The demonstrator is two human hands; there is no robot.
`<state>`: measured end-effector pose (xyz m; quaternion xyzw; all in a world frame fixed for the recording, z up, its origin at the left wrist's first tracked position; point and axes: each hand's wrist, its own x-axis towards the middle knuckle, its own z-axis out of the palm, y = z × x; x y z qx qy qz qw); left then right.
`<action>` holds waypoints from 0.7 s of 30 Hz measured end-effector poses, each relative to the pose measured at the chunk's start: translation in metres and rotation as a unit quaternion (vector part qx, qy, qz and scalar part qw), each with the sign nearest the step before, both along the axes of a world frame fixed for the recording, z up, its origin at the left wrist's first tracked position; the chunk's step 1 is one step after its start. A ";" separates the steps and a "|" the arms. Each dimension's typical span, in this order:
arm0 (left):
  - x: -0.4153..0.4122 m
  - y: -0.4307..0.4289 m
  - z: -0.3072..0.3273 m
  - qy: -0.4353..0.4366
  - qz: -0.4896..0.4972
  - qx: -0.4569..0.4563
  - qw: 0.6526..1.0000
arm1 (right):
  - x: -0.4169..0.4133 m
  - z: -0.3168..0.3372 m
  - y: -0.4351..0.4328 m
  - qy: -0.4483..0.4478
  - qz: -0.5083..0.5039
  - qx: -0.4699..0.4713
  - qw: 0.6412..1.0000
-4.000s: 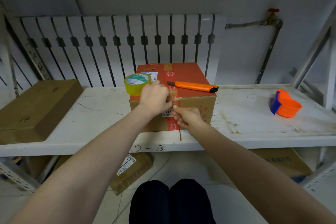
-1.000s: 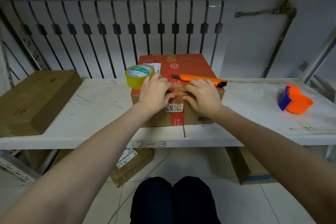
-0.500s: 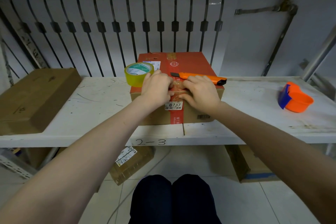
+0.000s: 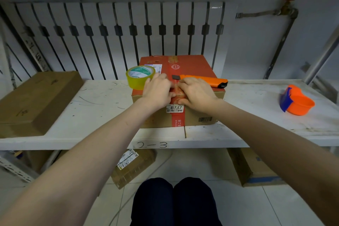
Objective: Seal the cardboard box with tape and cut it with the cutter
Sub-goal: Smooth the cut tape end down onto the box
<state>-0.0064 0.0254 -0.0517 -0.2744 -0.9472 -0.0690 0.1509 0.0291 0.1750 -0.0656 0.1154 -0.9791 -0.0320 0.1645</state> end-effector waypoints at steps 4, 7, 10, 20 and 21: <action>0.001 -0.001 -0.003 0.015 -0.010 -0.010 1.000 | 0.005 -0.012 -0.001 0.003 -0.007 -0.053 0.999; 0.001 -0.003 -0.003 0.034 -0.022 -0.030 0.999 | 0.005 -0.017 -0.002 0.013 0.002 -0.043 0.999; 0.004 -0.004 -0.004 0.059 -0.039 -0.053 0.996 | 0.003 -0.013 -0.003 0.015 0.004 -0.021 1.000; 0.016 -0.009 -0.006 0.046 -0.032 -0.108 0.993 | 0.003 0.006 -0.013 -0.010 -0.015 0.141 0.990; 0.017 -0.009 -0.004 0.046 -0.031 -0.111 0.992 | 0.007 0.001 -0.013 -0.011 -0.025 0.122 0.992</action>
